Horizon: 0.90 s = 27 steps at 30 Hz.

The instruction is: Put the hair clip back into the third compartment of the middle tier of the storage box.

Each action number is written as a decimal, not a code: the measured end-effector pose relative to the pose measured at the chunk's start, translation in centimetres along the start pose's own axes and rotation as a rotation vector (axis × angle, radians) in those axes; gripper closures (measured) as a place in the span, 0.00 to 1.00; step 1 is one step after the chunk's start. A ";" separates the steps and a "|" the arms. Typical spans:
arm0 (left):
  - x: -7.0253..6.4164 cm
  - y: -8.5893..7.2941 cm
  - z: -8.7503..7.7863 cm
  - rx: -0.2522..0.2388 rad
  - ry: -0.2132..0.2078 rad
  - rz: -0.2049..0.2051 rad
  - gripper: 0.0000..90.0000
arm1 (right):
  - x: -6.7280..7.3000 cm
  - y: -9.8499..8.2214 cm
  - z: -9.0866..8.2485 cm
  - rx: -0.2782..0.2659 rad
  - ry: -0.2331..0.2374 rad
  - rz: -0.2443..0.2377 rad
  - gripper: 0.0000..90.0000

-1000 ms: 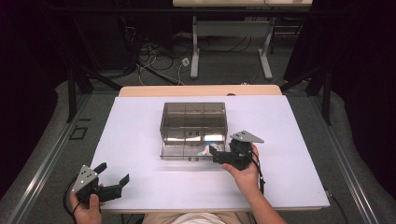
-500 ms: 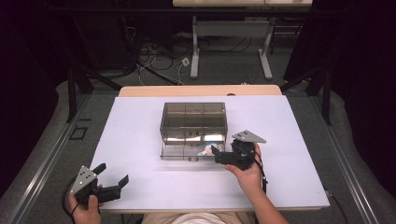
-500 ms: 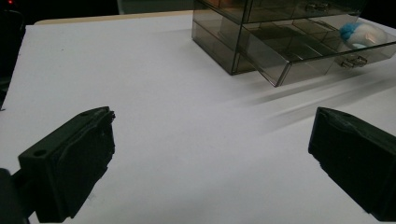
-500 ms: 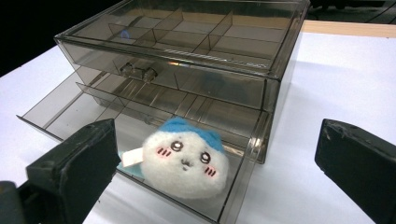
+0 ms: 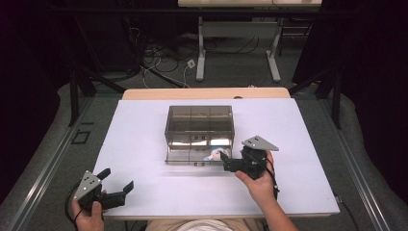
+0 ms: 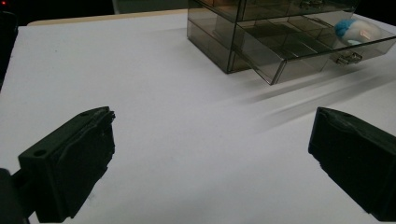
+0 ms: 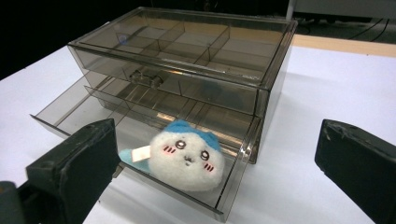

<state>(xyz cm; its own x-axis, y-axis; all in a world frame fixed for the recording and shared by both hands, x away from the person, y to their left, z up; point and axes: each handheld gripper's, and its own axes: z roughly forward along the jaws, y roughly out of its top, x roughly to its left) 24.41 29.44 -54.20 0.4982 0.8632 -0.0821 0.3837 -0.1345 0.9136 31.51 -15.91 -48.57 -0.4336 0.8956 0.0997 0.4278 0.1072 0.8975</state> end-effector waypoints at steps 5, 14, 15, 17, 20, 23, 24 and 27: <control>0.1 0.0 0.1 -0.002 -0.006 0.002 0.00 | -0.2 -0.3 -0.9 0.010 0.033 -0.020 0.00; 0.0 0.1 0.2 -0.009 -0.016 0.008 0.00 | -1.5 -1.4 -2.5 0.021 0.004 -0.025 0.00; 0.0 0.1 0.2 -0.005 -0.018 0.009 0.00 | -1.7 -1.5 -2.7 0.017 -0.002 -0.025 0.00; 0.0 0.1 0.3 -0.010 -0.019 0.007 0.00 | -2.4 -1.9 -3.4 0.009 -0.019 -0.022 0.00; 0.0 0.2 0.3 -0.012 -0.020 0.007 0.00 | -2.8 -2.1 -3.9 0.001 -0.030 -0.024 0.00; 0.0 0.2 0.3 -0.012 -0.021 0.009 0.00 | -3.2 -2.5 -4.6 -0.004 -0.039 -0.021 0.00; 0.0 0.2 0.3 -0.011 -0.021 0.017 0.00 | -3.4 -2.6 -4.8 -0.003 -0.042 -0.018 0.00; -0.1 0.2 0.3 -0.010 -0.021 0.017 0.00 | -3.9 -3.0 -5.4 -0.016 -0.047 -0.012 0.00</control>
<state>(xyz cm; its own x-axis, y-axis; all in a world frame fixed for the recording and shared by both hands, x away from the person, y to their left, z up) 24.66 29.23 -54.13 0.5207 0.8505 -0.0746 0.3668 -0.1440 0.9191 27.64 -22.04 -49.35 -0.4004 0.9137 0.0691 0.4098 0.1111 0.9054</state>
